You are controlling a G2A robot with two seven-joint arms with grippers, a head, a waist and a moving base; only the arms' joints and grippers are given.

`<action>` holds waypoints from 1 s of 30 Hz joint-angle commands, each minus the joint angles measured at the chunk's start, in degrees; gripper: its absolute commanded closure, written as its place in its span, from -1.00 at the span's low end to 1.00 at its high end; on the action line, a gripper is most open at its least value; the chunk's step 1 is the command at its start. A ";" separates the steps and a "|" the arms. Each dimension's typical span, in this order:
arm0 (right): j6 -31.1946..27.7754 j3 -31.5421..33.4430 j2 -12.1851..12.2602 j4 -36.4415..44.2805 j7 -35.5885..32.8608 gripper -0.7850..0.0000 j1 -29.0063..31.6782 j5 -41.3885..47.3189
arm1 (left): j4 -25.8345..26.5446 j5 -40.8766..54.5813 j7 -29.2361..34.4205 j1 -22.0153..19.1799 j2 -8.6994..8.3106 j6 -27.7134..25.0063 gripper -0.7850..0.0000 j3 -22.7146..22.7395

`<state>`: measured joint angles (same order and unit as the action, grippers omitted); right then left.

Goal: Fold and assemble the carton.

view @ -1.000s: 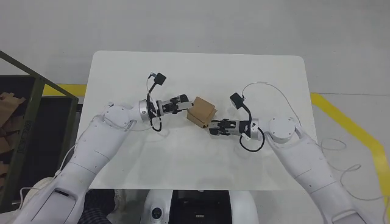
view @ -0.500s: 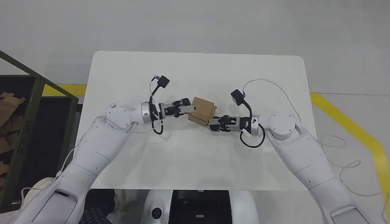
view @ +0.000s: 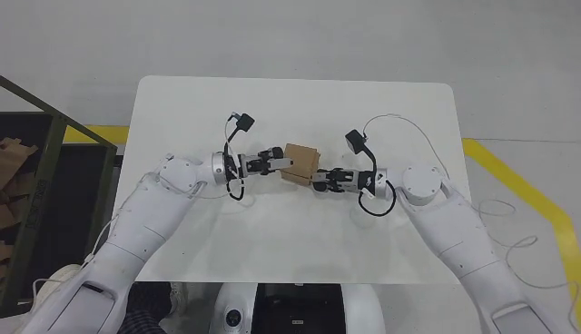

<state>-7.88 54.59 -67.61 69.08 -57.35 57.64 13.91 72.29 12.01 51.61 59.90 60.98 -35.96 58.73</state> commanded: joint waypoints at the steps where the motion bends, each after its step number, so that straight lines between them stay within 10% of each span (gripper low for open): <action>1: -0.05 0.22 0.05 -0.01 0.03 0.87 0.08 0.01 | 0.20 -0.51 -0.26 0.07 -0.04 0.08 -1.00 0.18; 16: 0.10 0.11 -0.10 -0.42 0.10 0.91 -0.33 -0.27 | 2.12 -0.10 1.23 0.13 -0.15 1.18 -1.00 0.68; 30: -0.09 0.12 -0.22 -1.29 0.19 0.94 -0.53 -0.40 | -1.30 -11.01 -10.09 0.81 -0.34 -5.43 -1.00 3.45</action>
<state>-7.94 54.74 -67.82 67.84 -57.16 57.14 13.52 71.59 0.73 41.25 60.81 60.57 -41.88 62.46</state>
